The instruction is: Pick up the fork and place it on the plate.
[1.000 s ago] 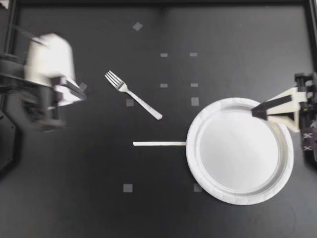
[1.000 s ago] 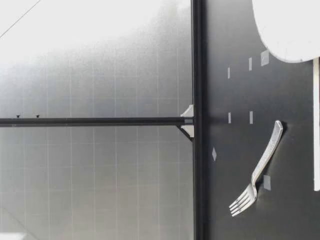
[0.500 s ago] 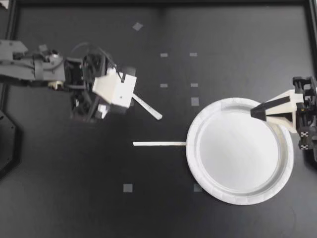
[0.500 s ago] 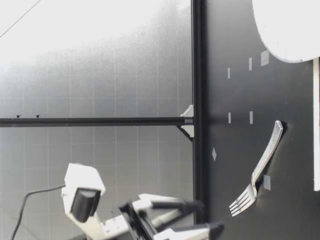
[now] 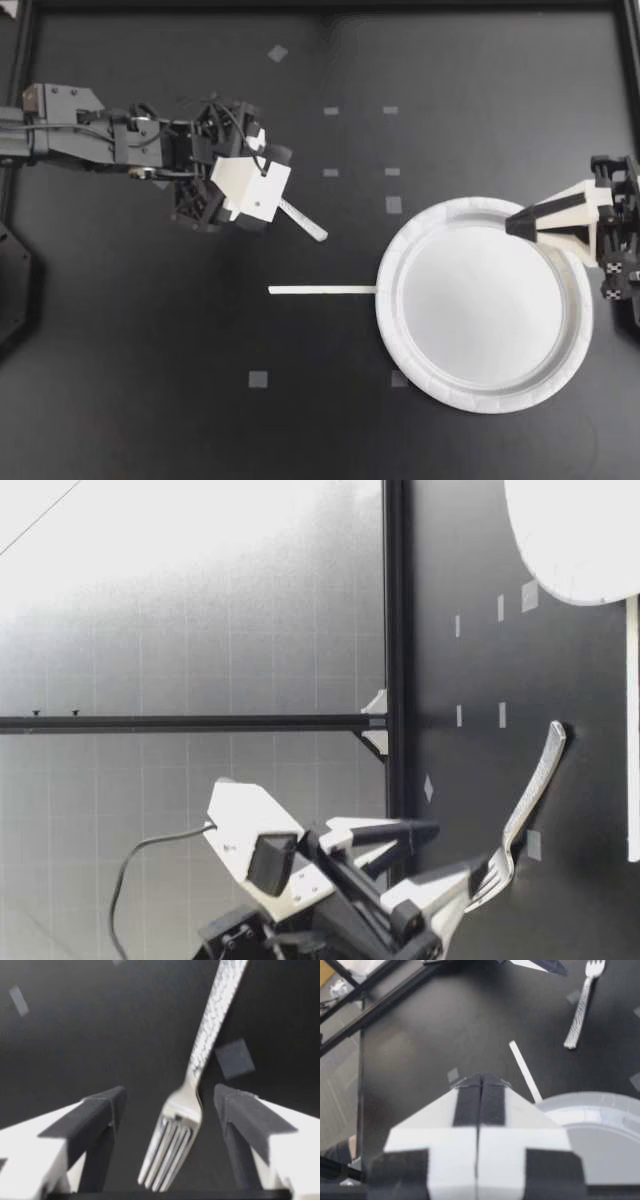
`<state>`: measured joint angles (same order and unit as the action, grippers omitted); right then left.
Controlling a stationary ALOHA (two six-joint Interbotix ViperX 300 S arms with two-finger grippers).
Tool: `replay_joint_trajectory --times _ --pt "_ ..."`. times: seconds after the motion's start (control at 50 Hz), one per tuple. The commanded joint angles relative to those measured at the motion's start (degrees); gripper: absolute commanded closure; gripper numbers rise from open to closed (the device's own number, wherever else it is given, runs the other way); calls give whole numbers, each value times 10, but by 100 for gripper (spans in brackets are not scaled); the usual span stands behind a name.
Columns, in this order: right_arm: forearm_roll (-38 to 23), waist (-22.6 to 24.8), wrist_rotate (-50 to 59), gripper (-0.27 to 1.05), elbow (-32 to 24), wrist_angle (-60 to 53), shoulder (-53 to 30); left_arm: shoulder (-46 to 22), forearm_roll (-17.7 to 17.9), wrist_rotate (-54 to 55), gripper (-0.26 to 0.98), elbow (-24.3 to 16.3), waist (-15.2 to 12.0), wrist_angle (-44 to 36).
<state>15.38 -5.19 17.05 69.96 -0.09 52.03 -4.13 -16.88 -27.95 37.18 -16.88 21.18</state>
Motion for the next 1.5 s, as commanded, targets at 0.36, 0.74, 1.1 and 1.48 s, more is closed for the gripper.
replay_joint_trajectory --times 0.36,0.74,1.1,1.48 --pt "0 -2 2 87 -5 -6 1 -15 41 0 10 6 -4 -36" --pt "0 -2 11 87 3 -6 4 -34 43 -2 17 -19 -9 -33" --pt "0 -2 16 87 13 -5 28 -35 62 0 24 -13 -9 -13" --pt "0 -1 17 87 15 -3 30 -59 77 0 25 -18 -9 -25"
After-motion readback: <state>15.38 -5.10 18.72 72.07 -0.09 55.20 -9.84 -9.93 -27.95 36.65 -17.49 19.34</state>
